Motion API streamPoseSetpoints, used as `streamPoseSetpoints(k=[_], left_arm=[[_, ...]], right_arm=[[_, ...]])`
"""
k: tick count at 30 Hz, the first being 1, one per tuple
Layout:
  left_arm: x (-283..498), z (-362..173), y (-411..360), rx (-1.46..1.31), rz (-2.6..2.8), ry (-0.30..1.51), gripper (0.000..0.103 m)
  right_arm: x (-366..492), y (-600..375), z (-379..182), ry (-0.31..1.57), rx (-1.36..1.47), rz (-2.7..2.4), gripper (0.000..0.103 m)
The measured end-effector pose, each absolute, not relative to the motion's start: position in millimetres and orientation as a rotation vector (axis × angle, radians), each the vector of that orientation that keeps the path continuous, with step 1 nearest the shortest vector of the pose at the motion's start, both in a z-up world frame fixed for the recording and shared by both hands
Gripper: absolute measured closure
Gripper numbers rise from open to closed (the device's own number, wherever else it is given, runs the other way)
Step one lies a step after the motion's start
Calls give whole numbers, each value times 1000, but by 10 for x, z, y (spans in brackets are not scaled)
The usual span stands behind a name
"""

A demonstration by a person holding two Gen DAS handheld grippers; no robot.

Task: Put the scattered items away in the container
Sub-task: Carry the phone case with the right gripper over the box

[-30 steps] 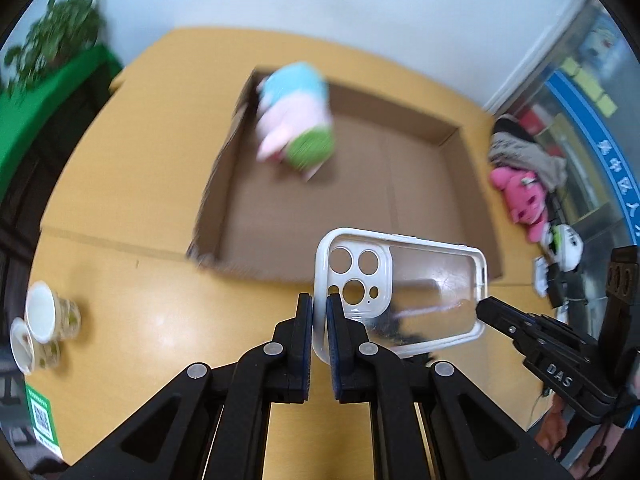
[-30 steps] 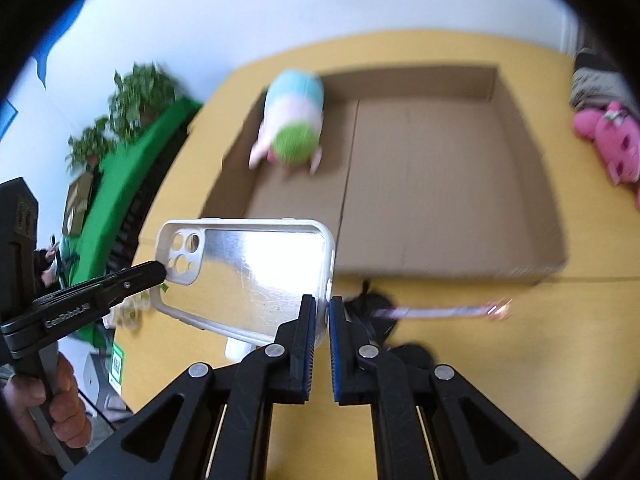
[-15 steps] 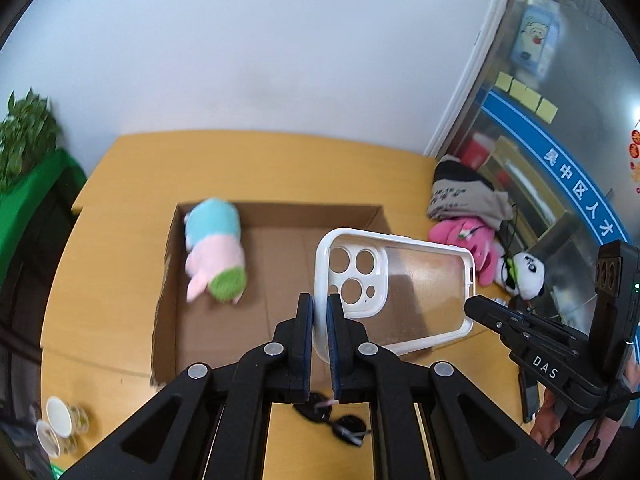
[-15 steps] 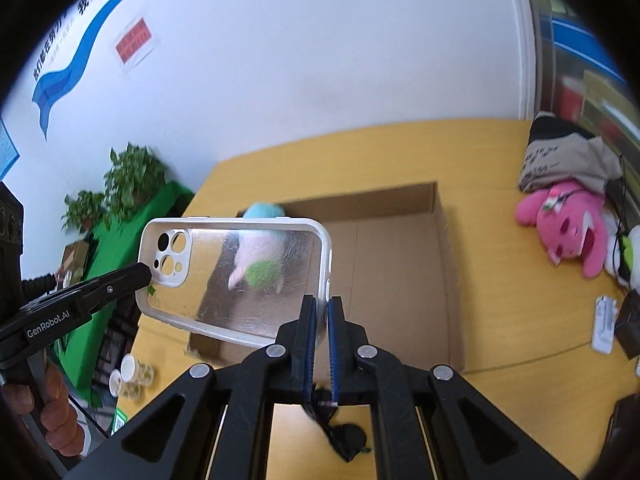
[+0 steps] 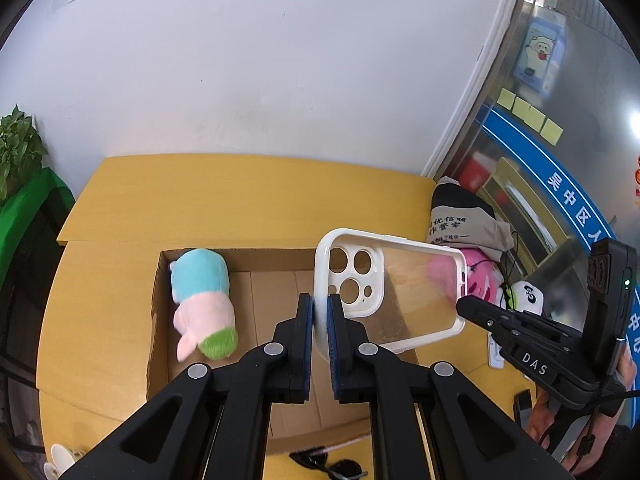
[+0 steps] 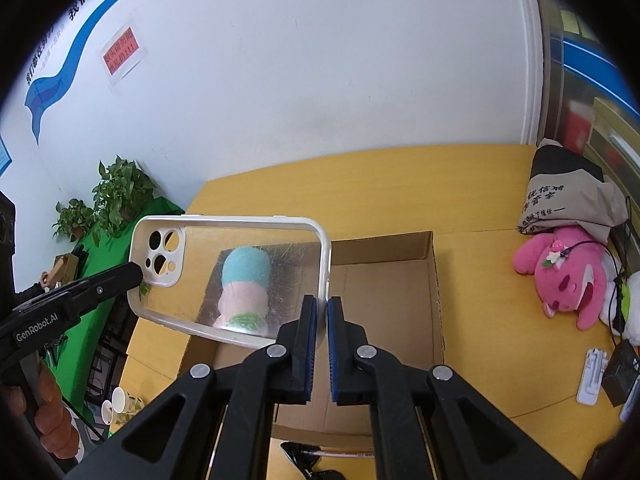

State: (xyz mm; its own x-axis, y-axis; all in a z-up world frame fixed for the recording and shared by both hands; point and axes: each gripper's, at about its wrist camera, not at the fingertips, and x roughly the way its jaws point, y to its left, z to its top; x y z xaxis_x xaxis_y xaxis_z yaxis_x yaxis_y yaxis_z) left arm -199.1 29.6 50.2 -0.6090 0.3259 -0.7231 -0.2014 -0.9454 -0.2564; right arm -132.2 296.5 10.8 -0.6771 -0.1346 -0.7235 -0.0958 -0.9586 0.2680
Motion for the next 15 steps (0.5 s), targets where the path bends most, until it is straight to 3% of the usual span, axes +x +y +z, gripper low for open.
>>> streamPoseSetpoints(k=[15], left_arm=[[-2992, -618, 211, -1438, 2474, -293, 97]], right_arm=[[-2421, 2948, -775, -347, 1520, -2712, 98]])
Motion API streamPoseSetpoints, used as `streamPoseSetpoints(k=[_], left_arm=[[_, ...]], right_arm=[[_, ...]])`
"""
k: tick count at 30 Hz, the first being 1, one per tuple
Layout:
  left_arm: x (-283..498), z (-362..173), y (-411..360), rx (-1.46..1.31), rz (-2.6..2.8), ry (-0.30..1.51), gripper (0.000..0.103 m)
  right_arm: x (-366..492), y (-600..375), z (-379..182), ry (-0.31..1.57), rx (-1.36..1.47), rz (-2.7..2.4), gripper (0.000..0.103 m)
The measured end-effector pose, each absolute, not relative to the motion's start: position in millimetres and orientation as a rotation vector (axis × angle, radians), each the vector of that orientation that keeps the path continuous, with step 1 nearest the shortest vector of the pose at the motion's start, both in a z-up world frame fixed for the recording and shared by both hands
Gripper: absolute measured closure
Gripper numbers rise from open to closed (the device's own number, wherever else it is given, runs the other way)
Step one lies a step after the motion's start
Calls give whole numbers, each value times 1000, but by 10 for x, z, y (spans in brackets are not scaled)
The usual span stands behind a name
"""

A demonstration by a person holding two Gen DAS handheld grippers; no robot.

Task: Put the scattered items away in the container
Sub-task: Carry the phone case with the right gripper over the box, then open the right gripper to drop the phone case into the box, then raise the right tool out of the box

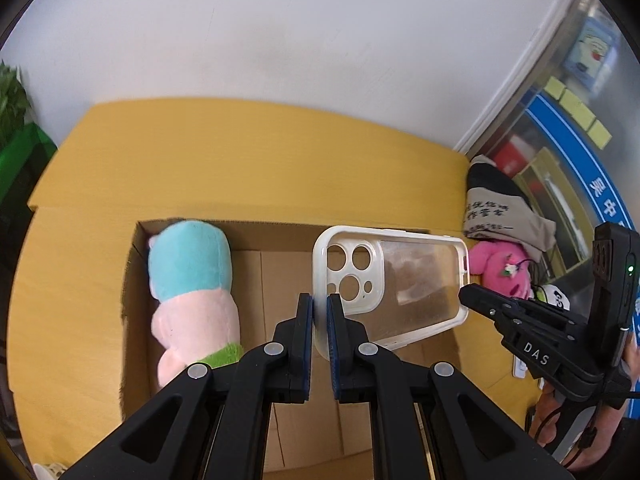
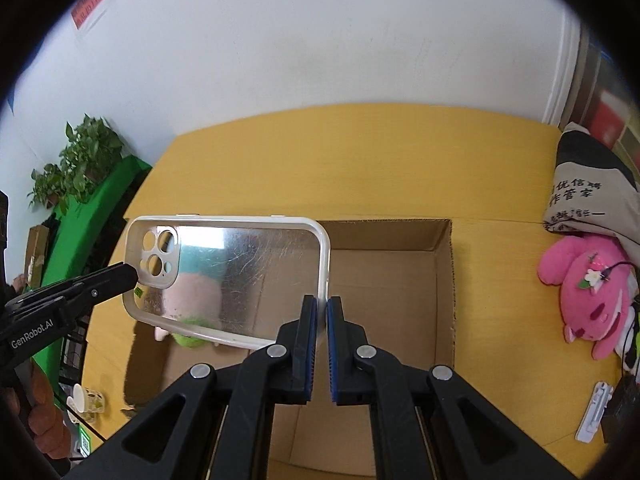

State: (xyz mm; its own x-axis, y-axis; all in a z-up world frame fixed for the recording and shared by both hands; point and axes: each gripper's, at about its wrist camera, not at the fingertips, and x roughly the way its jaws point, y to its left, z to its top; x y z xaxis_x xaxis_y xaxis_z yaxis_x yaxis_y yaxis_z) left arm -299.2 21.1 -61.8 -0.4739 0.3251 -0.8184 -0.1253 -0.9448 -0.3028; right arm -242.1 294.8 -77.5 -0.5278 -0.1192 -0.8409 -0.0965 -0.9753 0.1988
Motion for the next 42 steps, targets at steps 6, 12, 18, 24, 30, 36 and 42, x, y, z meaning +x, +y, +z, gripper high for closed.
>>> streamPoseSetpoints(k=[6, 12, 18, 24, 30, 36, 42], left_arm=[[-3412, -1120, 257, -1538, 2424, -265, 97], [-3810, -1662, 311, -1661, 2369, -256, 97], [-4077, -2105, 387, -1773, 2336, -190, 97], [-4244, -2353, 458, -1865, 2338, -105, 97], [-4239, -2494, 515, -1936, 2333, -6, 96], [-4121, -2239, 501, -1894, 2397, 56, 69], [-3621, -1386, 347, -1651, 2631, 52, 13]], right_arm=[[-2819, 2982, -1332, -367, 1644, -2649, 98], [-3181, 3015, -1868, -345, 1757, -2596, 98], [-3422, 3039, -2359, -321, 1846, -2551, 98], [-3491, 3016, -2634, -321, 1876, -2539, 98], [-3460, 2964, -2640, -295, 1864, -2558, 98], [-3357, 2928, -2543, -294, 1821, -2563, 75], [-2940, 2923, -2024, -284, 1672, -2636, 53]])
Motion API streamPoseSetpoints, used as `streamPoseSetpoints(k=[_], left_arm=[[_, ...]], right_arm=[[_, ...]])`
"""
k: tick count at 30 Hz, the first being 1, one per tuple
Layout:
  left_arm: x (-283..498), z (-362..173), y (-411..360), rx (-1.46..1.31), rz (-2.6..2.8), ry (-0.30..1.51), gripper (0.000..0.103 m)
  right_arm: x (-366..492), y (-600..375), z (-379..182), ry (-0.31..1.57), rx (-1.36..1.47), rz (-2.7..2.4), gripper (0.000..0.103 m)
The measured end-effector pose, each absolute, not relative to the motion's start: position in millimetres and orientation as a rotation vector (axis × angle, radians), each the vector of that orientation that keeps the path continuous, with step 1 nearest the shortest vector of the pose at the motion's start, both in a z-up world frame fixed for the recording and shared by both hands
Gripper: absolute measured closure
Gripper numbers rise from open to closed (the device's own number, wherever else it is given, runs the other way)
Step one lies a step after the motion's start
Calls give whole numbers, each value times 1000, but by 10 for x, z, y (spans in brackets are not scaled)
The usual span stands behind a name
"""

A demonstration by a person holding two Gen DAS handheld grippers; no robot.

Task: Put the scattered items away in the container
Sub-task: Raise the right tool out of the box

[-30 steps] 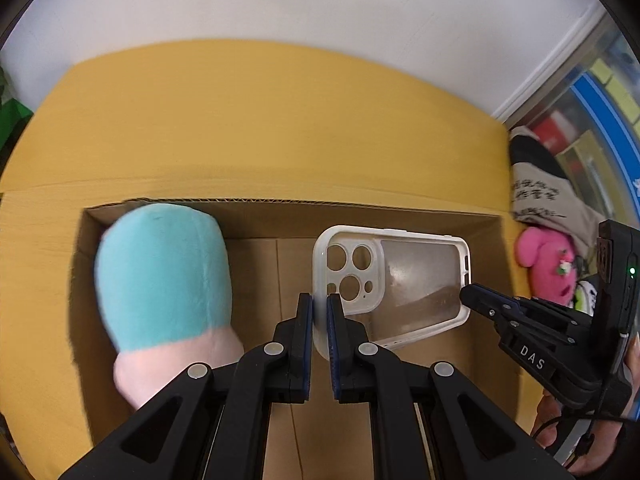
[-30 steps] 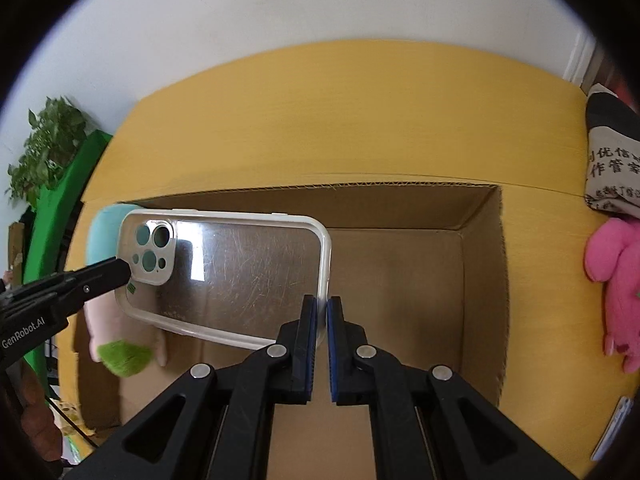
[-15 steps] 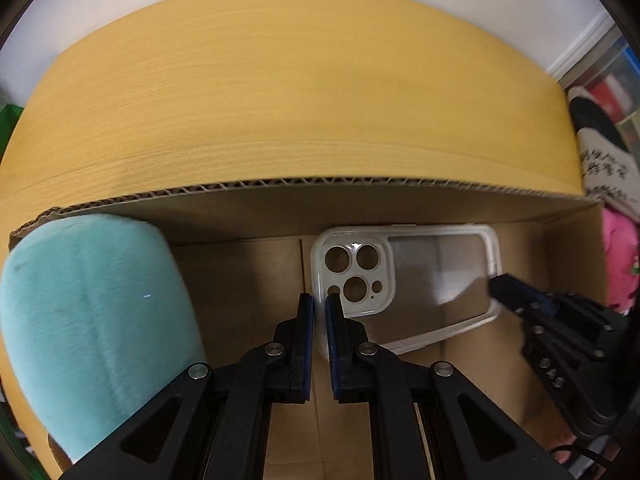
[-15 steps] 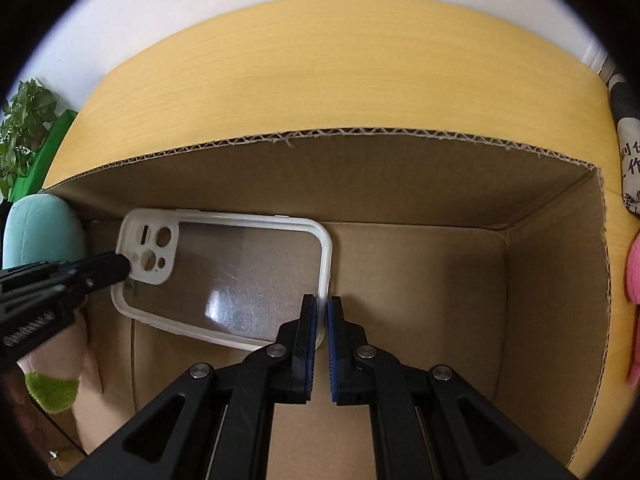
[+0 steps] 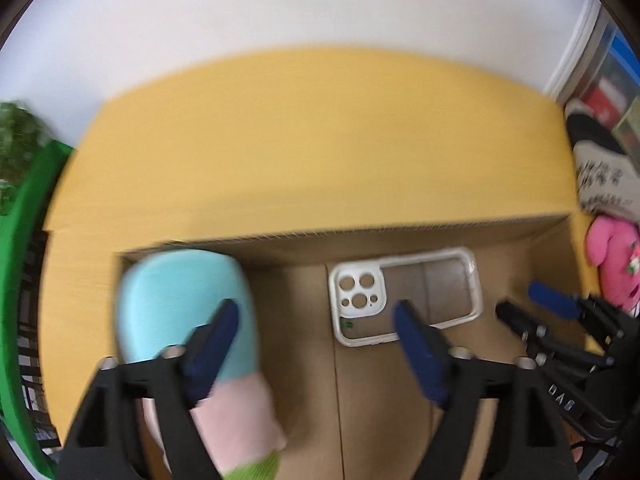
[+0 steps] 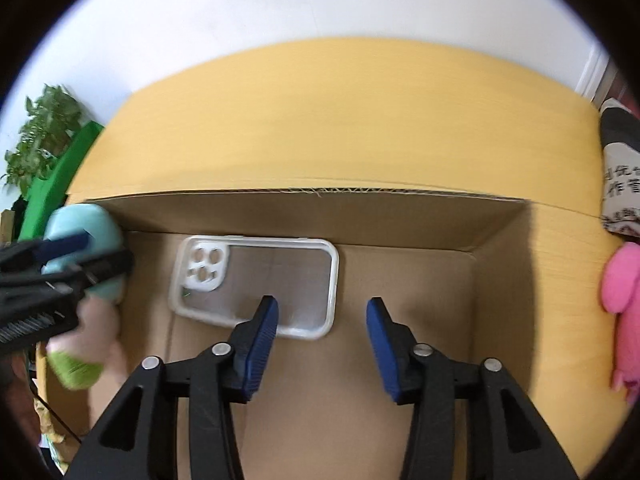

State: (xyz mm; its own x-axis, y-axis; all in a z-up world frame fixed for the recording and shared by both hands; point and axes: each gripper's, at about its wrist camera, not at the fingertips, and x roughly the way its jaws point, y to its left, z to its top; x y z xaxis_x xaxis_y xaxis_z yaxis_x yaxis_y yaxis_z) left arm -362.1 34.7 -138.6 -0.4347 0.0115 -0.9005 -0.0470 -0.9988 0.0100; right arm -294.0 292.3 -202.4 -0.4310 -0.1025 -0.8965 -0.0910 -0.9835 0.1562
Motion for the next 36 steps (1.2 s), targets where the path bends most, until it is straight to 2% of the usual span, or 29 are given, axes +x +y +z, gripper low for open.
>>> streamPoseSetpoints(k=[7, 10, 13, 21, 36], left_arm=[[-2530, -497, 167, -1386, 2862, 95, 6], [-1957, -182, 72, -1235, 2960, 70, 0], [-1520, 63, 79, -1122, 3018, 41, 0], [-882, 195, 183, -1204, 2981, -184, 0], [-466, 470, 342, -1102, 3061, -104, 0]], right_arm=[[-2190, 2895, -1339, -173, 1530, -2726, 49], [-1853, 2963, -1007, -180, 1492, -2744, 45], [-1547, 2949, -793, -180, 1462, -2762, 42], [-909, 2766, -547, -84, 1422, -2779, 39], [-396, 2738, -409, -94, 1392, -2784, 39]])
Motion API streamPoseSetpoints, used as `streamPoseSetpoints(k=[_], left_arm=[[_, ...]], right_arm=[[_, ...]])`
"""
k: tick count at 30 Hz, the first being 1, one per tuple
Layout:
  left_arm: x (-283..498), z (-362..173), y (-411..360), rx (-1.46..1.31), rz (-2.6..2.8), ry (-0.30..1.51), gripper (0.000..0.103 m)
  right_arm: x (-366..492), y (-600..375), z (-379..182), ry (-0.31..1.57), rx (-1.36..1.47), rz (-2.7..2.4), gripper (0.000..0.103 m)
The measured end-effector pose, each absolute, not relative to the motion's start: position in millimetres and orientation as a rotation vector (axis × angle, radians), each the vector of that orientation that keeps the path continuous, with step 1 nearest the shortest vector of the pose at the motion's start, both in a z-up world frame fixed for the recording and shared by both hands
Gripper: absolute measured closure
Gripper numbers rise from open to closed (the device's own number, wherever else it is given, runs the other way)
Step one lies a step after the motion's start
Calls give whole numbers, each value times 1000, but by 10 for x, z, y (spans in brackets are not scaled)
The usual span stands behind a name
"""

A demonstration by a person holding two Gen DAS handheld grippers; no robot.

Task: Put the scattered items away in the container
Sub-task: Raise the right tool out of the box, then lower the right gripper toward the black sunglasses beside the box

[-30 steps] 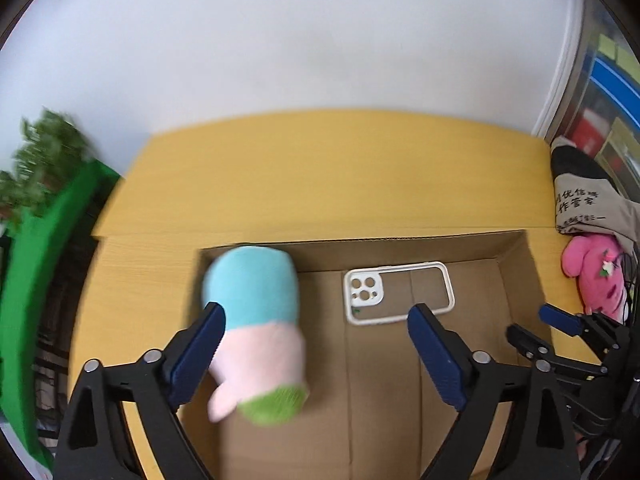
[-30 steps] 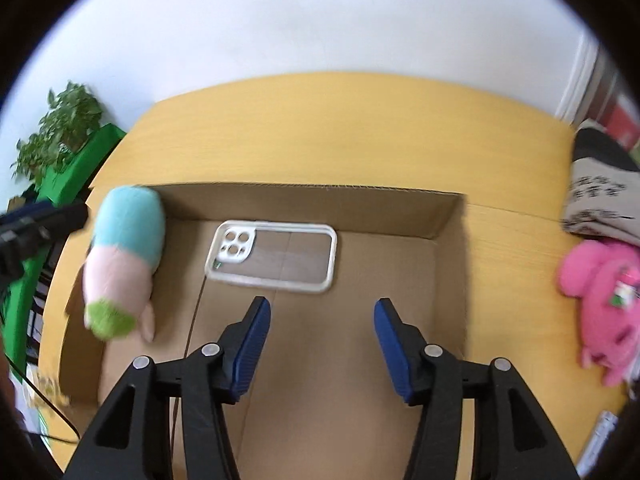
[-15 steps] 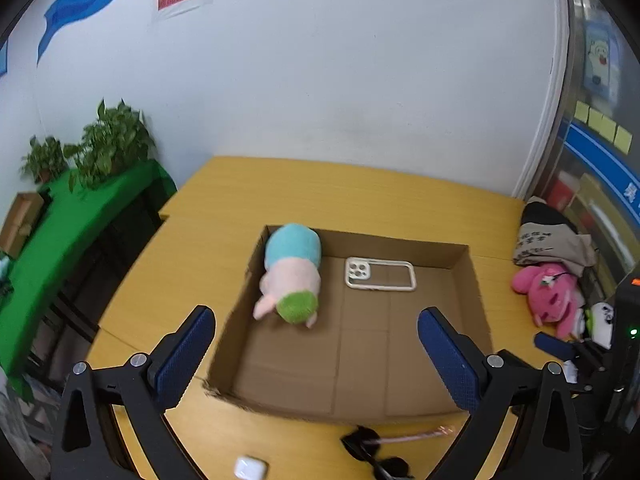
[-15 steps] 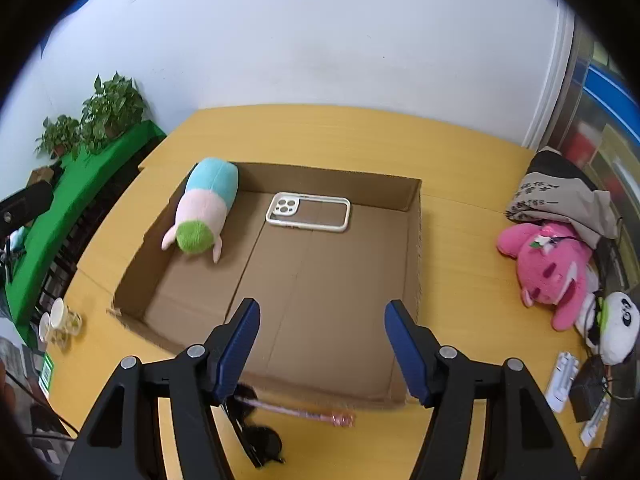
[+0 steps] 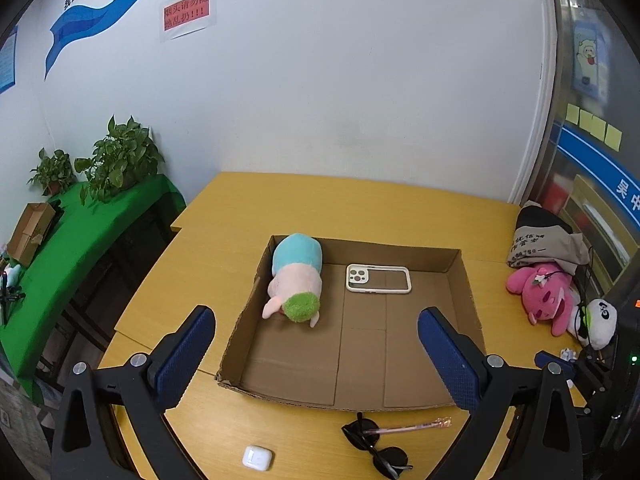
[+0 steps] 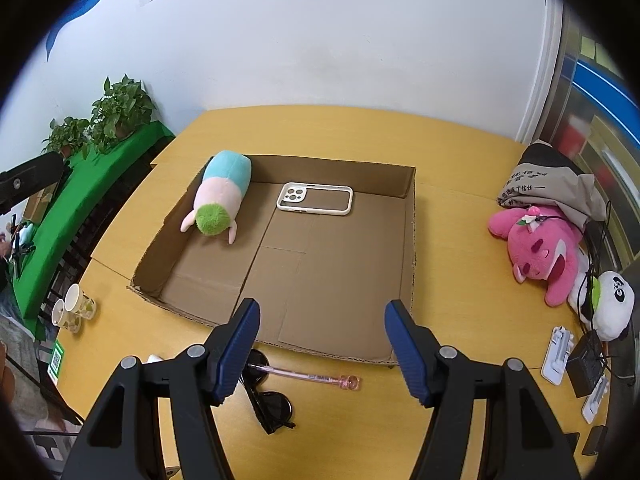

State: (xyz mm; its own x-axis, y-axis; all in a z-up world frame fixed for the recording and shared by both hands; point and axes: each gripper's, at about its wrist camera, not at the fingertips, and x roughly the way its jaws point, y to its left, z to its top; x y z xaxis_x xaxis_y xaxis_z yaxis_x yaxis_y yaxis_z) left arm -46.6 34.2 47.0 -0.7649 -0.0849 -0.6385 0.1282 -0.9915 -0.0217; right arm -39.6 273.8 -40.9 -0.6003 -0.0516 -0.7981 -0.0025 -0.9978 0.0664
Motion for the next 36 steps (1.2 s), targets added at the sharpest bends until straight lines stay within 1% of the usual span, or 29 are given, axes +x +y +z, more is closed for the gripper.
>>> streamPoseSetpoints(k=[10, 13, 15, 17, 19, 20, 21, 26, 28, 31, 33, 36], left_arm=[[-416, 463, 291, 1037, -2836, 135, 0], [-408, 451, 280, 1044, -2834, 135, 0], [-409, 449, 268, 1045, -2833, 133, 0], [-407, 453, 254, 1039, -2831, 128, 0], [-404, 452, 232, 1037, -2827, 130, 0], [-402, 447, 220, 1039, -2825, 134, 0], [-399, 438, 209, 1041, -2822, 137, 0], [-410, 341, 156, 1074, -2800, 169, 0], [-420, 297, 142, 1093, -2794, 178, 0], [-428, 243, 127, 1119, -2792, 182, 0], [-433, 185, 121, 1150, -2792, 176, 0], [-428, 46, 113, 1224, -2793, 165, 0]], right_arm=[[-317, 2656, -366, -147, 1394, -2718, 37], [-309, 2609, -347, -185, 1395, -2682, 34], [-312, 2605, -338, -238, 1400, -2657, 31], [-308, 2658, -343, -366, 1390, -2601, 27], [-301, 2753, -366, -506, 1373, -2554, 27], [-303, 2785, -371, -528, 1385, -2565, 26], [-307, 2799, -371, -507, 1401, -2591, 26], [-308, 2732, -308, -155, 1411, -2783, 26], [-306, 2679, -282, -65, 1383, -2809, 26], [-294, 2615, -263, -21, 1334, -2805, 26], [-306, 2611, -296, -41, 1332, -2787, 26], [-315, 2620, -434, -84, 1410, -2733, 26]])
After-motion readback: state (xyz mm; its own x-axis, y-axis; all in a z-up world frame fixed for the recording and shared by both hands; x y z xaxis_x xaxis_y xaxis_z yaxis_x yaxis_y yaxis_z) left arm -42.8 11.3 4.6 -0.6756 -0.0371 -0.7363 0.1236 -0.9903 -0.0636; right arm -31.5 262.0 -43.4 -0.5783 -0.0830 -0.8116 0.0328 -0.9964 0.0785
